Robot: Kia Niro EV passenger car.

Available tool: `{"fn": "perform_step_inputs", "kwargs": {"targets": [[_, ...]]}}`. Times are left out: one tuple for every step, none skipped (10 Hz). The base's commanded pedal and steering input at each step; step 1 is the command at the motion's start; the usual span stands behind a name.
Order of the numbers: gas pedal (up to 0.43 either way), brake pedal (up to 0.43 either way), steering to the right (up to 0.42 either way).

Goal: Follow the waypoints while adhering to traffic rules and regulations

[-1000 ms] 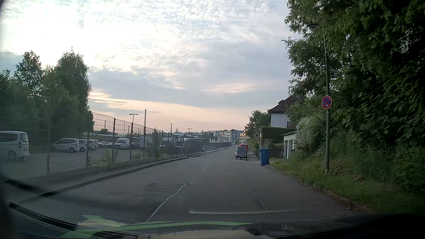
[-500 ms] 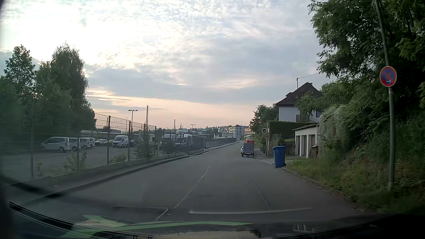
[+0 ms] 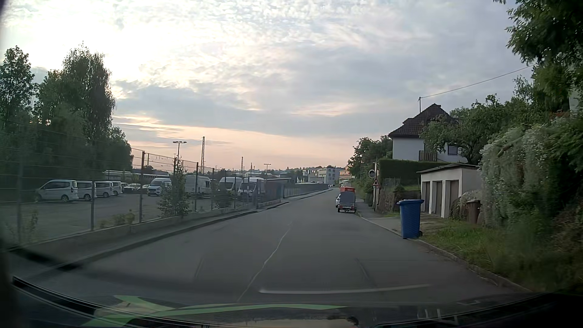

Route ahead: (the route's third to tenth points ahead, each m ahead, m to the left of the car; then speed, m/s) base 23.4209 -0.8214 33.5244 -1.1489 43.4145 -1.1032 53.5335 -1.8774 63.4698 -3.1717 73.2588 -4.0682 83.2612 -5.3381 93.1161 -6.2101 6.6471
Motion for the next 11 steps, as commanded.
{"fn": "perform_step_inputs", "kwargs": {"targets": [[0.039,0.000,-0.001],[0.039,0.000,0.006],[0.039,0.000,0.010],[0.039,0.000,0.010],[0.039,0.000,0.006],[0.039,0.000,0.003],[0.028,0.000,0.002],[0.028,0.000,0.000],[0.028,0.000,-0.001],[0.028,0.000,-0.003],[0.028,0.000,-0.004]]}}
